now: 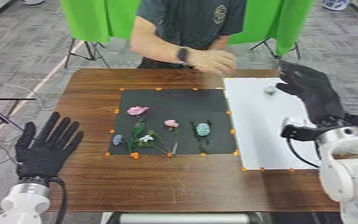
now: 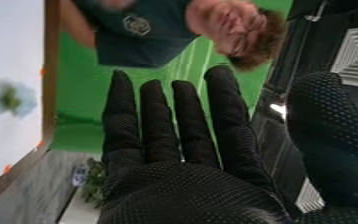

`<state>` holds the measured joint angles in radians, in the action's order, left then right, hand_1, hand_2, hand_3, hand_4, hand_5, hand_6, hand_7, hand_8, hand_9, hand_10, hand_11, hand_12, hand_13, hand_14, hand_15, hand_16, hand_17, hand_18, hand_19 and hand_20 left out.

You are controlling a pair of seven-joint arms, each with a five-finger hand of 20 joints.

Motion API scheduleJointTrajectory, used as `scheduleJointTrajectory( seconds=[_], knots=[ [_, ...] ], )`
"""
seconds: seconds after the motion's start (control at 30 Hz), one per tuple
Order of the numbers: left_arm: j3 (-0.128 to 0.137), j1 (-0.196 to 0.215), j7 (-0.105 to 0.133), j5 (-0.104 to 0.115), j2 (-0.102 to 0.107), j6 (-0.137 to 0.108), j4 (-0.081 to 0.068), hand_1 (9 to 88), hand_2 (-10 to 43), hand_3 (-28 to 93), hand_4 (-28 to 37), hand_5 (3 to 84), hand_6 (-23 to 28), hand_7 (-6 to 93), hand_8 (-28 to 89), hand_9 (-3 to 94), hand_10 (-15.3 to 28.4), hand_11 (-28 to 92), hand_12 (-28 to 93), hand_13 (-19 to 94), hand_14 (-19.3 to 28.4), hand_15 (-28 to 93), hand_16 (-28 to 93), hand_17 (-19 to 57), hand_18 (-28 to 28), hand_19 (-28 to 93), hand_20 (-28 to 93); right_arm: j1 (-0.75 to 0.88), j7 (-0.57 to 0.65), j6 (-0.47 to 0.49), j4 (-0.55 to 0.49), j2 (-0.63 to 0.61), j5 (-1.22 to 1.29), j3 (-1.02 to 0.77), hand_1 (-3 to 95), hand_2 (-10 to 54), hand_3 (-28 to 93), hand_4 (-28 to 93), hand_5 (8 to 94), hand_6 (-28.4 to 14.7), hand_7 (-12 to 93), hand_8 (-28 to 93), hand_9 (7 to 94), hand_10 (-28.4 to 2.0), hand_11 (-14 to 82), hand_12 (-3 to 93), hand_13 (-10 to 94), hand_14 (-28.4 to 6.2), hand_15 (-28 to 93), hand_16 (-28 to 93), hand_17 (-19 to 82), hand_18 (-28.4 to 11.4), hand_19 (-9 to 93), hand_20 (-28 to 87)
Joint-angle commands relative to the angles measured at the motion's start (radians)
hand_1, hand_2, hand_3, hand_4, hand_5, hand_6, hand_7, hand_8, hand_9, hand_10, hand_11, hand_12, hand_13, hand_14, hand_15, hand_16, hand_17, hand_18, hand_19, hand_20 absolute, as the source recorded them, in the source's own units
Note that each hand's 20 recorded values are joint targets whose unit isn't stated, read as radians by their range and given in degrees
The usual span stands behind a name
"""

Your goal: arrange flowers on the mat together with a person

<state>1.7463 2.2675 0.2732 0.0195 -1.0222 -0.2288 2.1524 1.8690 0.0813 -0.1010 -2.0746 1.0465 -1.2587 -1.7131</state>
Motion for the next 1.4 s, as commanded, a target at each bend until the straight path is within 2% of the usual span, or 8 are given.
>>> scheduleJointTrajectory(
  seconds=[0.03,0.23,0.33,0.73,0.83,1.0,1.13,1.4],
  knots=[
    [0.002,0.020,0.005,0.003,-0.008,0.006,0.007,24.2,13.5,69,-28.3,42.6,5.7,10.0,-10,39.0,14.2,17,7,29,14.2,23,-5,-5.2,13.3,28,12,0.063,0.004,0.021,-0.029,0.028,-0.007,-0.046,20.1,8.5,82,-25,43.2,-3.4,15,-11,36.0,-12.1,4.8,11.1,30,-9.9,12,12,18,-13.4,30,13],
    [0.004,0.024,0.005,0.003,-0.010,0.008,0.009,24.3,13.5,69,-28.3,42.5,5.7,10.0,-10,38.9,14.2,17,7,29,14.2,23,-5,-5.2,13.3,29,12,0.083,0.005,0.068,-0.038,0.053,-0.012,-0.078,19.7,8.7,82,-25,42.9,-3.5,14,-11,35.4,-12.0,4.7,11.2,30,-10.1,11,13,18,-13.5,30,14],
    [0.007,0.028,-0.003,-0.020,-0.011,0.035,0.004,24.4,13.5,68,-28.3,42.4,5.7,9.9,-10,38.9,14.2,17,7,29,14.1,23,-5,-5.2,13.3,28,12,0.092,0.007,0.122,-0.041,0.068,-0.024,-0.099,19.7,8.7,81,-25,42.2,-3.3,14,-11,34.4,-12.1,4.2,11.1,29,-9.6,10,13,18,-13.5,30,14],
    [0.010,0.026,0.003,-0.003,-0.012,0.008,0.008,24.6,13.7,68,-28.3,42.1,5.7,10.0,-10,38.6,14.1,17,7,29,14.3,23,-5,-5.2,13.3,28,12,0.099,0.023,0.154,-0.043,0.081,-0.031,-0.090,19.1,9.0,81,-24,40.3,-3.3,13,-11,32.6,-12.1,3.2,11.2,27,-9.7,8,14,16,-13.5,29,14],
    [0.011,0.025,0.006,-0.002,-0.011,0.011,0.008,24.3,13.6,68,-28.3,42.0,5.8,9.9,-10,37.8,14.1,17,7,28,14.1,23,-5,-5.2,13.3,28,12,0.101,0.020,0.212,-0.043,0.096,-0.046,-0.111,19.1,9.0,81,-24,39.5,-3.3,13,-11,31.6,-12.2,2.9,11.2,26,-9.9,7,14,16,-13.6,29,14],
    [0.012,0.018,0.006,-0.001,-0.009,0.018,0.003,24.9,13.6,68,-28.3,41.9,5.9,9.6,-10,37.5,14.1,17,7,28,14.0,22,-5,-5.2,13.3,28,12,0.069,0.006,0.171,-0.019,0.069,-0.024,-0.049,17.7,9.6,79,-24,37.7,-3.5,12,-10,30.4,-12.2,2.5,11.3,25,-9.7,6,14,14,-13.7,30,14],
    [0.012,0.016,0.008,-0.009,-0.006,0.028,0.002,25.0,14.5,66,-28.3,42.9,4.8,9.7,-10,37.9,14.0,17,7,28,13.9,22,-5,-5.2,13.3,28,12,0.070,0.002,0.201,-0.016,0.085,0.003,-0.054,11.2,12.2,75,-27,31.4,-3.4,10,-9,30.3,-12.2,2.2,11.7,26,-12.0,7,17,12,-15.2,33,13],
    [0.007,0.000,0.006,-0.005,0.002,0.032,-0.004,25.6,15.0,64,-28.3,47.1,4.5,7.5,-10,40.0,13.3,16,7,29,13.5,22,-5,-5.0,13.2,28,12,0.098,-0.010,0.237,-0.033,0.126,-0.008,-0.084,9.9,12.2,75,-28,30.5,-3.4,9,-8,30.2,-12.1,1.4,11.9,27,-12.3,6,18,12,-15.6,33,12]
  ],
)
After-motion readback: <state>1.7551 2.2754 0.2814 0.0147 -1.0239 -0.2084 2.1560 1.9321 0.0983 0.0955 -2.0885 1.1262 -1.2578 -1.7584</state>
